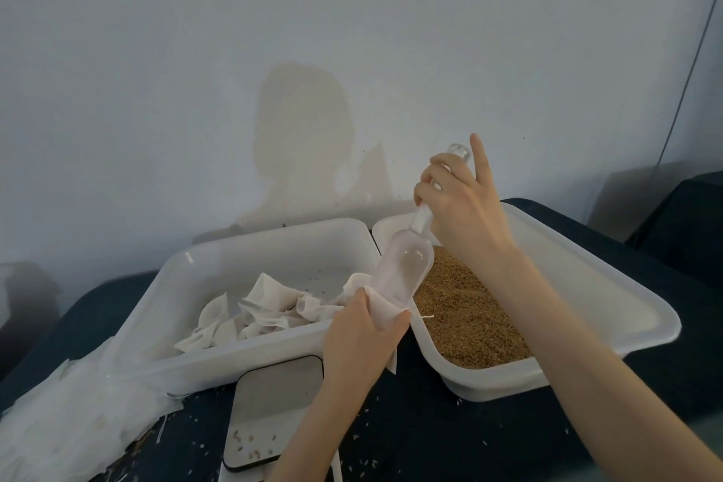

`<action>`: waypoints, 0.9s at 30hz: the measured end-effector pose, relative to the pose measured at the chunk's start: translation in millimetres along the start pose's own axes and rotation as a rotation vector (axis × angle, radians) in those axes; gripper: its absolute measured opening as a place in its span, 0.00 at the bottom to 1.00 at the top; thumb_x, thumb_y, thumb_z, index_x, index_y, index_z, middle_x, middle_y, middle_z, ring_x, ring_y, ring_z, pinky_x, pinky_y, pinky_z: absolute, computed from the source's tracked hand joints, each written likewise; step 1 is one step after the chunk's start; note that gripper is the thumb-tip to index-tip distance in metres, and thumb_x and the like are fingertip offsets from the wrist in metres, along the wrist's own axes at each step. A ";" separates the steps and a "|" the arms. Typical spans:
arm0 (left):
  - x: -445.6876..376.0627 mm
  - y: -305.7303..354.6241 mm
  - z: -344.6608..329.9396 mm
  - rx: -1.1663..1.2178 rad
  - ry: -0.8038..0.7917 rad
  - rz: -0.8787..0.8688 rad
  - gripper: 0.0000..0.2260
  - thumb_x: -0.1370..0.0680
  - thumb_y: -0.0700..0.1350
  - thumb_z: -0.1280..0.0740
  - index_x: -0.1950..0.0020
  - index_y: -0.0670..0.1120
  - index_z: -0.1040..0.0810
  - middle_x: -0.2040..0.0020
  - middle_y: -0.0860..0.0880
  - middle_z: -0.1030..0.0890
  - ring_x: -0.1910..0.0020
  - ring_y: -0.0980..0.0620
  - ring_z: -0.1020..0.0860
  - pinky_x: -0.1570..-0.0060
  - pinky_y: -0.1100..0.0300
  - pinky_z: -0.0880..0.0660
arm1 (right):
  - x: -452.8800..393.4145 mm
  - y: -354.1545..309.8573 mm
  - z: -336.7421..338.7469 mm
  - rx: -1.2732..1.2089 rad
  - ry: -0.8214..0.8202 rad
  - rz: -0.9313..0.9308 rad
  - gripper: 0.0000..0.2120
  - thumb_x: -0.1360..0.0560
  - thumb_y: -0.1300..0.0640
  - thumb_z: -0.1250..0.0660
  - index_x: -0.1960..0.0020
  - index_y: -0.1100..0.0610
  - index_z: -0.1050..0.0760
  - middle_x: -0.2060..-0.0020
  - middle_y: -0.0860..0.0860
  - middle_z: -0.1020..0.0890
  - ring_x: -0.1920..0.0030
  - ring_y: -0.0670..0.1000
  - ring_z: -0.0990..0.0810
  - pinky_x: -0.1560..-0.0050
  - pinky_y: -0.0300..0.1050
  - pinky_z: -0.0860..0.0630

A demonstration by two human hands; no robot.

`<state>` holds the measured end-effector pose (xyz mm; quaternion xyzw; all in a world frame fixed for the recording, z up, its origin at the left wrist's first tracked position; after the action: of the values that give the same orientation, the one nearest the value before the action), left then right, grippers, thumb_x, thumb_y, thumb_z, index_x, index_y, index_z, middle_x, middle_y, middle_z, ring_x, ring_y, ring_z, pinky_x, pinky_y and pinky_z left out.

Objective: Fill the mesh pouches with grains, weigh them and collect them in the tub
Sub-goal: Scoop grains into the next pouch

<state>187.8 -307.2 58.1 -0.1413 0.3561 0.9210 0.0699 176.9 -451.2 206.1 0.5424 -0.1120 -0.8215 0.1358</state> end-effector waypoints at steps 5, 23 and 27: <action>3.4 -1.4 -2.0 -0.004 -0.031 0.009 0.16 0.29 0.62 0.35 0.55 0.52 0.33 0.64 0.57 0.27 0.65 0.63 0.27 0.69 0.67 0.33 | 7.2 5.6 -12.8 -0.012 -0.083 -0.027 0.10 0.36 0.73 0.35 0.65 0.59 0.22 0.64 0.54 0.21 0.50 0.58 0.20 0.29 0.64 0.47; 13.1 -23.6 34.0 -0.010 -0.026 -0.256 0.03 0.22 0.50 0.36 0.53 0.52 0.25 0.66 0.59 0.29 0.65 0.64 0.29 0.60 0.73 0.34 | 152.7 55.7 -109.6 -0.372 -1.140 -0.849 0.17 0.19 0.46 0.46 0.46 0.59 0.29 0.53 0.54 0.22 0.51 0.56 0.22 0.47 0.51 0.24; 24.4 -50.8 47.0 -0.023 -0.083 -0.213 0.11 0.22 0.40 0.34 0.60 0.55 0.27 0.64 0.62 0.30 0.61 0.65 0.29 0.58 0.77 0.35 | 160.4 50.9 -114.5 -0.288 -1.234 -0.764 0.14 0.20 0.52 0.42 0.60 0.59 0.29 0.64 0.51 0.24 0.64 0.51 0.24 0.57 0.46 0.24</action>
<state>166.4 -237.4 51.3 -0.1409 0.3253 0.9175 0.1804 227.5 -558.4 40.7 -0.0402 0.1376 -0.9736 -0.1776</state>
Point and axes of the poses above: each hand's wrist, its own x-axis away from the middle knuckle, its own z-axis out of the back of the hand, y = z × x, the point moved 6 cm from there along -x, towards the middle knuckle
